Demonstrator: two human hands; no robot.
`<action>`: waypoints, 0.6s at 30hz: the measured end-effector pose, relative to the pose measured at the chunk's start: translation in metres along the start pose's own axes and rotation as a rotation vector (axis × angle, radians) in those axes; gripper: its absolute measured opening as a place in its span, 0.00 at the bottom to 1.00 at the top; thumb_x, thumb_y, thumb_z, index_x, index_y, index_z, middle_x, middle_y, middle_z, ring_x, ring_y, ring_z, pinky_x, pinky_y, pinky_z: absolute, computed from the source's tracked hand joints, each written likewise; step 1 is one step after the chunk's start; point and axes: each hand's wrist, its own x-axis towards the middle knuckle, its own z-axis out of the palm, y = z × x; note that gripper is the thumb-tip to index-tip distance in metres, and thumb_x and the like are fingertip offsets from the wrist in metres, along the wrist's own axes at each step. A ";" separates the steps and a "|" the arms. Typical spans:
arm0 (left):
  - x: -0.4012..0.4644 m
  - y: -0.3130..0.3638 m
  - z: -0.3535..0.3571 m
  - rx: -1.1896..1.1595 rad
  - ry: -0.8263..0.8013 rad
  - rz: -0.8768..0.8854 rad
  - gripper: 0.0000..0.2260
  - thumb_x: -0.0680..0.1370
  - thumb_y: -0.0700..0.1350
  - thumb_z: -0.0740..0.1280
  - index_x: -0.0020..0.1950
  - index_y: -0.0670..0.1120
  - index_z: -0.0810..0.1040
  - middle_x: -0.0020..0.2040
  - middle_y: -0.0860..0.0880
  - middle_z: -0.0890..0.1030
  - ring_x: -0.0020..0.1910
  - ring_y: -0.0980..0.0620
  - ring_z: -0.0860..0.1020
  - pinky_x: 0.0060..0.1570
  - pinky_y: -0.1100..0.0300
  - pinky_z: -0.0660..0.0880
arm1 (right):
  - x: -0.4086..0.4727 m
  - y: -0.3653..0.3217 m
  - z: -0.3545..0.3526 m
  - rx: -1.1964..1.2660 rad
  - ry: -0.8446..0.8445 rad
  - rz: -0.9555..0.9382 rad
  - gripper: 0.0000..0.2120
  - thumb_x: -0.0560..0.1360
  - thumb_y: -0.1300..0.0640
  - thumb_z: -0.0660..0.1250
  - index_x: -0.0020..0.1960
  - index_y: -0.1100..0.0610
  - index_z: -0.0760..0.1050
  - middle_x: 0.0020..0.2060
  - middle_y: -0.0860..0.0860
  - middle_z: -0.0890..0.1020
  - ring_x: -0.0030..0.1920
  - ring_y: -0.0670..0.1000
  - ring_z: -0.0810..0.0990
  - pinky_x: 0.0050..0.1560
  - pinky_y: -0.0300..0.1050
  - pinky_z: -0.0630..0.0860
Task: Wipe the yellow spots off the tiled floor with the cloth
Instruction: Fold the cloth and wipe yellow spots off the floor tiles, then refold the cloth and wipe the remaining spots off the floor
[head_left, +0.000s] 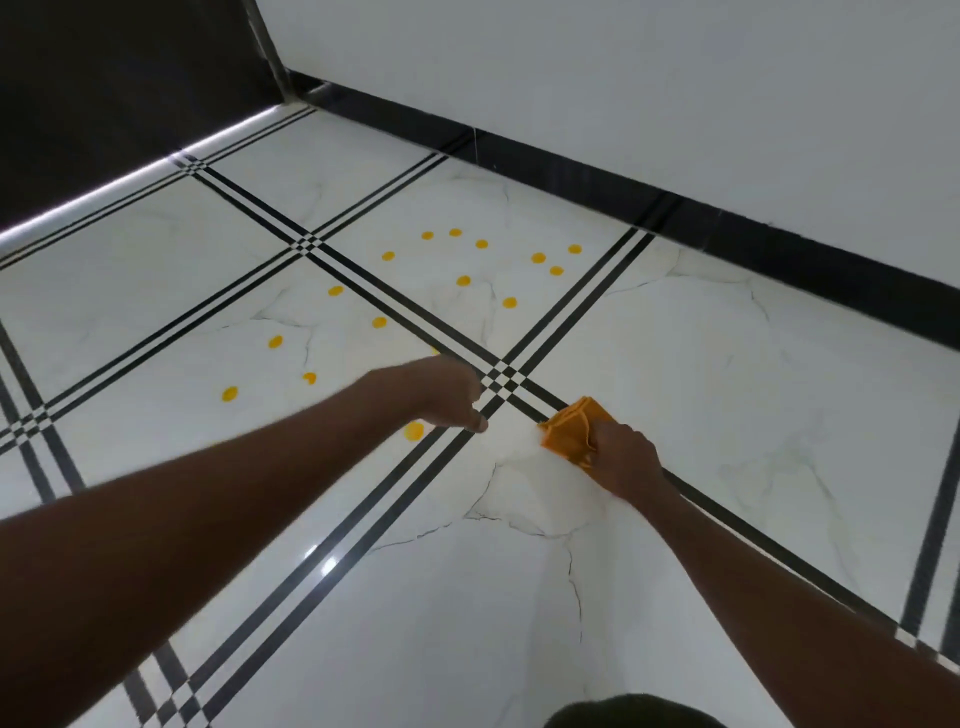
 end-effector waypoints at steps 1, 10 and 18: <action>-0.003 -0.001 -0.007 0.010 0.014 0.007 0.23 0.80 0.56 0.65 0.69 0.43 0.76 0.67 0.46 0.78 0.68 0.45 0.73 0.66 0.53 0.71 | -0.001 -0.005 -0.004 0.029 0.003 0.012 0.08 0.79 0.50 0.67 0.50 0.55 0.72 0.47 0.54 0.82 0.49 0.57 0.82 0.50 0.47 0.75; -0.031 -0.023 -0.013 -0.175 0.037 0.053 0.21 0.78 0.58 0.68 0.68 0.50 0.78 0.62 0.50 0.82 0.57 0.52 0.80 0.61 0.55 0.75 | -0.001 -0.051 -0.094 0.394 0.024 -0.031 0.06 0.79 0.54 0.70 0.52 0.56 0.77 0.54 0.54 0.80 0.54 0.52 0.75 0.53 0.48 0.71; -0.063 -0.012 -0.041 -1.053 0.151 0.122 0.18 0.80 0.55 0.68 0.61 0.42 0.81 0.52 0.41 0.85 0.49 0.43 0.86 0.51 0.47 0.84 | -0.049 -0.144 -0.193 0.879 -0.018 -0.095 0.08 0.80 0.51 0.69 0.56 0.55 0.81 0.53 0.54 0.83 0.52 0.55 0.82 0.51 0.51 0.82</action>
